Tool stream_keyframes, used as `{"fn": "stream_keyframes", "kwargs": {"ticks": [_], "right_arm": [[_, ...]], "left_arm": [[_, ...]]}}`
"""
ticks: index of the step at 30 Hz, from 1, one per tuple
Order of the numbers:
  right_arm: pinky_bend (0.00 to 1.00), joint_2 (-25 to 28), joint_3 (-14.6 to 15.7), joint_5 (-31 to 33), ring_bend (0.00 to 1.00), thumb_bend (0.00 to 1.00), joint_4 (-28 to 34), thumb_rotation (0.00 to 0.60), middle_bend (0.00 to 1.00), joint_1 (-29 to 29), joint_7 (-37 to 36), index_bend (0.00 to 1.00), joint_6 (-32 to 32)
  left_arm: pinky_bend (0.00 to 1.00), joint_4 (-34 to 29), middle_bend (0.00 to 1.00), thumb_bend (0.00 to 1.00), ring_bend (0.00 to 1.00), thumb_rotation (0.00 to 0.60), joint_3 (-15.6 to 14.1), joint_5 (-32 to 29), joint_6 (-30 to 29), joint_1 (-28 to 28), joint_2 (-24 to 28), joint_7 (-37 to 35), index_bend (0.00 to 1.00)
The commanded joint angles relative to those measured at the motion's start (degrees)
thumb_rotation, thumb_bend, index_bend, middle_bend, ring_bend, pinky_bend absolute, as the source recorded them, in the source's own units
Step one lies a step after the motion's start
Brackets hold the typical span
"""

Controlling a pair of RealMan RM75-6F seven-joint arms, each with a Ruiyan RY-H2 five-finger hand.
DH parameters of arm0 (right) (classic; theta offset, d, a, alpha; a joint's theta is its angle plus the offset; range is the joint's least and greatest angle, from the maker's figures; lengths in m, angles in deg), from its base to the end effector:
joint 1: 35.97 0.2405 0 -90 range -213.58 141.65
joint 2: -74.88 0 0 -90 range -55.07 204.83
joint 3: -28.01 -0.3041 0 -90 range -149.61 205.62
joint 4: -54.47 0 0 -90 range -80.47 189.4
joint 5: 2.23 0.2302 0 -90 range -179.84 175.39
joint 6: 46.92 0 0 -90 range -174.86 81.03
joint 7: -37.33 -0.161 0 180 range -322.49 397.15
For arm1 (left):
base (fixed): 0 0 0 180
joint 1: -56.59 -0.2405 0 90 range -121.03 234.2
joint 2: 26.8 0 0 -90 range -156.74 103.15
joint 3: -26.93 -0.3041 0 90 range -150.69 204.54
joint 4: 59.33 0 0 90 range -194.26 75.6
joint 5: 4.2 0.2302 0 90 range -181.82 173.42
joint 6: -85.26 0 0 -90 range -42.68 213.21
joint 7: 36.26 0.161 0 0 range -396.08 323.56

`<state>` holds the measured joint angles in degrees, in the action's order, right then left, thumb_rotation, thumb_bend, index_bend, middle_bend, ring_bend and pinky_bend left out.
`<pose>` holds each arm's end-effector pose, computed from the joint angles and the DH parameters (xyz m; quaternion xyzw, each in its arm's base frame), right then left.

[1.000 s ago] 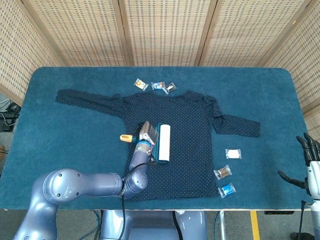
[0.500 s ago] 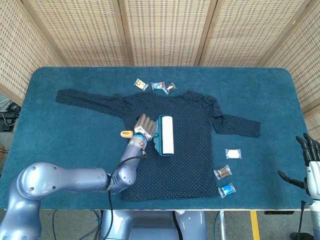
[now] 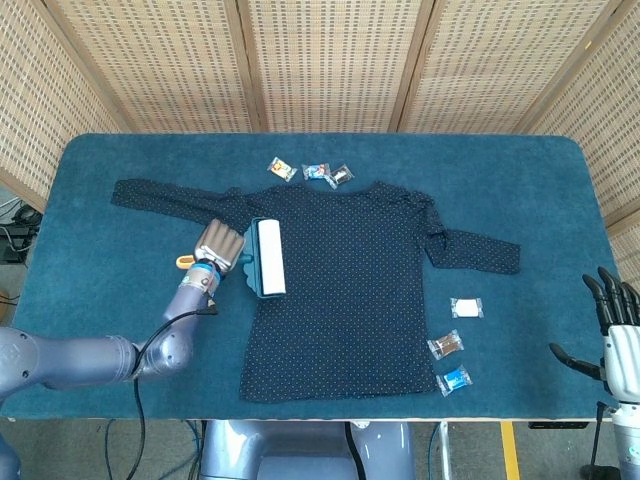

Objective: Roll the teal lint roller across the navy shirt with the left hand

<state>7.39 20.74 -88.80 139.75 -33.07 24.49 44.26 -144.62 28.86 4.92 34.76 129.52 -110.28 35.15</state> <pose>-0.3748 -0.2071 0.1800 0.5216 -0.3832 0.4845 0.5885 -0.1138 0.4746 -0.0265 -0.8347 -0.1971 -0.0488 0.5119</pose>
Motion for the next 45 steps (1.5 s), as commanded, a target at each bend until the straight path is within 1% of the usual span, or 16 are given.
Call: {"fn": "stream_keyframes", "kwargs": {"ticks": [1, 2, 3, 5, 7, 10, 13, 15, 18, 23, 28, 33, 35, 37, 42, 45], "right_arm": [[0.00, -0.2, 0.1, -0.5, 0.00, 0.14, 0.3, 0.600, 0.00, -0.1, 0.8, 0.11, 0.4], [0.00, -0.2, 0.2, -0.6, 0.00, 0.14, 0.4, 0.600, 0.00, 0.0, 1.1, 0.11, 0.5], [0.00, -0.3, 0.3, -0.7, 0.00, 0.14, 0.5, 0.600, 0.00, 0.0, 1.3, 0.11, 0.5], [0.00, -0.4, 0.3, -1.0, 0.00, 0.14, 0.6, 0.600, 0.00, 0.0, 1.9, 0.11, 0.7], [0.00, -0.5, 0.4, -1.2, 0.00, 0.14, 0.8, 0.600, 0.00, -0.1, 2.4, 0.11, 0.9], [0.00, -0.5, 0.4, -1.4, 0.00, 0.14, 1.0, 0.600, 0.00, -0.1, 2.8, 0.11, 1.2], [0.00, -0.6, 0.5, -1.7, 0.00, 0.14, 1.2, 0.600, 0.00, -0.3, 3.1, 0.11, 1.6], [0.00, -0.6, 0.6, -1.9, 0.00, 0.14, 1.3, 0.600, 0.00, -0.3, 3.2, 0.11, 1.8], [0.00, -0.6, 1.0, -2.9, 0.00, 0.14, 1.8, 0.600, 0.00, -0.3, 4.0, 0.11, 2.3], [0.00, -0.9, 1.2, -3.5, 0.00, 0.14, 2.0, 0.600, 0.00, -0.3, 5.0, 0.11, 2.4], [0.00, -1.2, 1.1, -2.9, 0.00, 0.14, 1.5, 0.600, 0.00, -0.2, 5.7, 0.09, 2.0], [0.00, -2.1, 0.6, -1.6, 0.00, 0.14, 0.2, 0.600, 0.00, 0.2, 5.8, 0.05, 1.1], [0.00, -2.3, 0.4, -1.0, 0.00, 0.14, -0.2, 0.600, 0.00, 0.4, 5.7, 0.04, 0.5], [0.00, -2.6, 0.3, -0.4, 0.00, 0.14, -0.6, 0.600, 0.00, 0.6, 6.2, 0.03, -0.1], [0.00, -2.8, 0.2, -0.2, 0.00, 0.14, -0.8, 0.600, 0.00, 0.5, 7.0, 0.00, 0.0], [0.00, -2.9, 0.1, 0.3, 0.00, 0.14, -0.8, 0.600, 0.00, 0.5, 8.2, 0.00, -0.1]], "left_arm": [[0.55, -0.4, 0.76, 0.88, 0.68, 0.600, -1.6, 4.3, 0.3, -2.8, 2.5, -4.5, 0.74], [0.53, -0.5, 0.73, 0.87, 0.66, 0.600, -1.9, 5.1, 0.3, -3.3, 3.1, -5.3, 0.69], [0.49, -0.6, 0.65, 0.86, 0.60, 0.600, -2.2, 5.9, 0.3, -3.8, 3.5, -5.9, 0.60], [0.37, -0.9, 0.46, 0.78, 0.46, 0.600, -3.0, 8.4, -0.1, -4.9, 4.6, -7.6, 0.38], [0.23, -1.3, 0.22, 0.65, 0.26, 0.600, -3.4, 10.5, -0.5, -6.1, 5.4, -9.6, 0.14], [0.11, -1.8, 0.04, 0.58, 0.08, 0.600, -3.7, 12.9, -0.9, -7.8, 6.4, -12.8, 0.00], [0.02, -2.7, 0.00, 0.54, 0.01, 0.600, -4.1, 15.3, -1.3, -9.4, 7.6, -15.7, 0.00], [0.00, -2.9, 0.00, 0.51, 0.00, 0.600, -4.4, 16.3, -1.7, -10.3, 8.1, -16.8, 0.00], [0.00, -2.8, 0.00, 0.51, 0.00, 0.600, -5.2, 18.3, -2.7, -12.5, 9.0, -19.6, 0.00], [0.00, -4.8, 0.00, 0.48, 0.00, 0.600, -4.0, 23.7, -5.6, -16.6, 10.1, -27.0, 0.00], [0.00, -8.2, 0.00, 0.42, 0.00, 0.600, -3.3, 33.9, -14.3, -23.1, 10.7, -36.8, 0.00], [0.00, -11.1, 0.00, 0.40, 0.00, 0.600, -4.9, 45.4, -26.1, -31.7, 9.8, -46.6, 0.00], [0.00, -11.7, 0.00, 0.35, 0.00, 0.600, -6.2, 48.6, -29.8, -34.7, 9.2, -49.3, 0.00], [0.00, -10.4, 0.00, 0.25, 0.00, 0.600, -8.6, 54.5, -35.6, -39.4, 7.9, -52.1, 0.00], [0.00, -8.3, 0.00, 0.06, 0.00, 0.600, -11.0, 60.3, -42.6, -46.2, 6.3, -54.5, 0.00], [0.00, -7.9, 0.00, 0.03, 0.00, 0.600, -11.7, 62.2, -44.5, -48.8, 6.1, -53.2, 0.00]]}}
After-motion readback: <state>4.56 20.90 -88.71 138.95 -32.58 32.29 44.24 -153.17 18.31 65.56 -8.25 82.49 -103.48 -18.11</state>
